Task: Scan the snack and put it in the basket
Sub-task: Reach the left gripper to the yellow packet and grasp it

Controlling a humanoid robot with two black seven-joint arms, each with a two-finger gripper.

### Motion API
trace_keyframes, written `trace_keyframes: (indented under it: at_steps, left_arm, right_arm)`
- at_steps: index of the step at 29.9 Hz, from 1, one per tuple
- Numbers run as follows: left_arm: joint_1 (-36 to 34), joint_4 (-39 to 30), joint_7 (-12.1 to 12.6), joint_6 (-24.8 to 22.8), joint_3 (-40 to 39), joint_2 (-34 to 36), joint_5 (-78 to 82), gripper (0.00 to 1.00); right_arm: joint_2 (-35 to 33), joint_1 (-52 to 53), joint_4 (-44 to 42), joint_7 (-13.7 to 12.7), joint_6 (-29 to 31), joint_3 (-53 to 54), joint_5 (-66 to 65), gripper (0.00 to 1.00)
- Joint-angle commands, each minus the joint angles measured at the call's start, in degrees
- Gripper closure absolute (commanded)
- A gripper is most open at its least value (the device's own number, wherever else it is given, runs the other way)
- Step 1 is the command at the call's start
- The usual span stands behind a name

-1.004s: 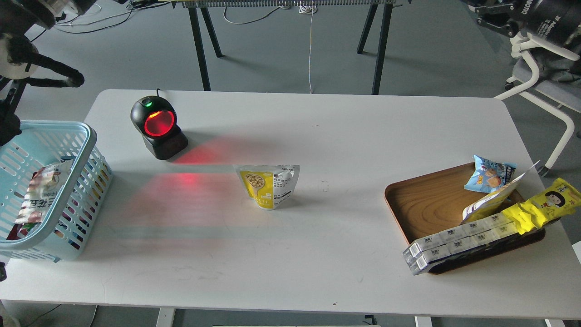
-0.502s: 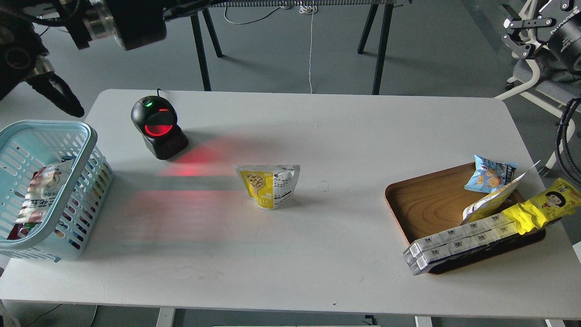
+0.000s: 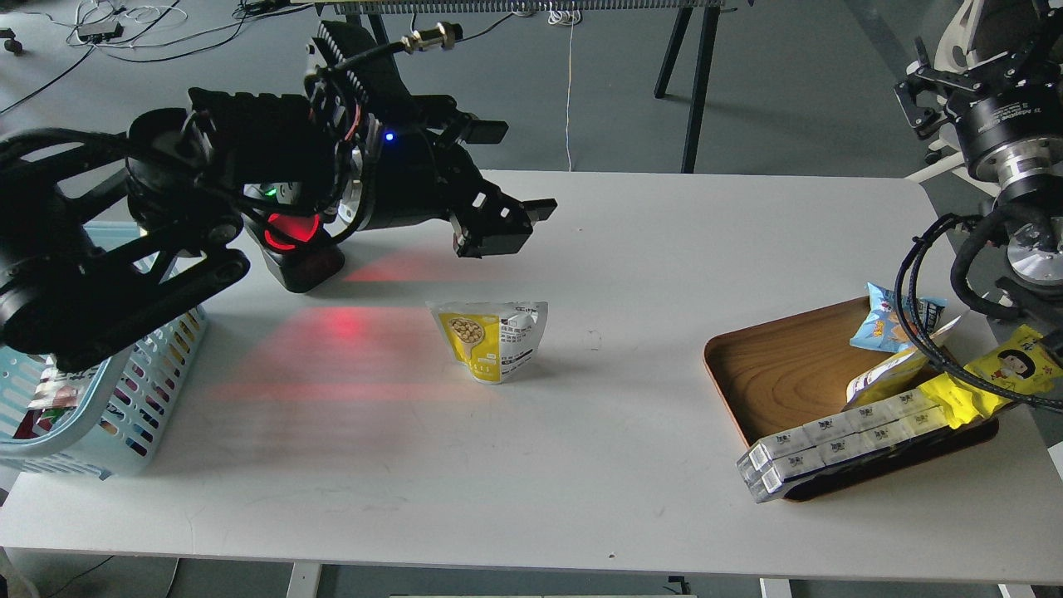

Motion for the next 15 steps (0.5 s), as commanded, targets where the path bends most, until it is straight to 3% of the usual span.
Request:
trace_keyframes:
  at_steps: [1, 5, 9, 15]
  left_arm:
    - [0.08, 0.04, -0.01, 0.0, 1.5, -1.96, 2.96, 0.05]
    - [0.08, -0.75, -0.45, 0.0, 6.06, -1.62, 4.99, 0.07]
    - [0.26, -3.38, -3.0, 0.0, 8.62, 1.1, 6.22, 0.08]
    - [0.61, -3.92, -3.26, 0.0, 11.17, 2.07, 6.59, 0.12]
  right_arm:
    - [2.49, -0.31, -2.46, -0.01, 1.76, 0.37, -0.04, 0.01]
    - [3.72, -0.22, -3.78, -0.01, 1.59, 0.29, 0.04, 0.01]
    - [4.17, 0.04, -3.96, -0.01, 1.67, 0.29, -0.04, 0.01]
    - [4.17, 0.04, -4.04, -0.01, 1.67, 0.37, -0.04, 0.01]
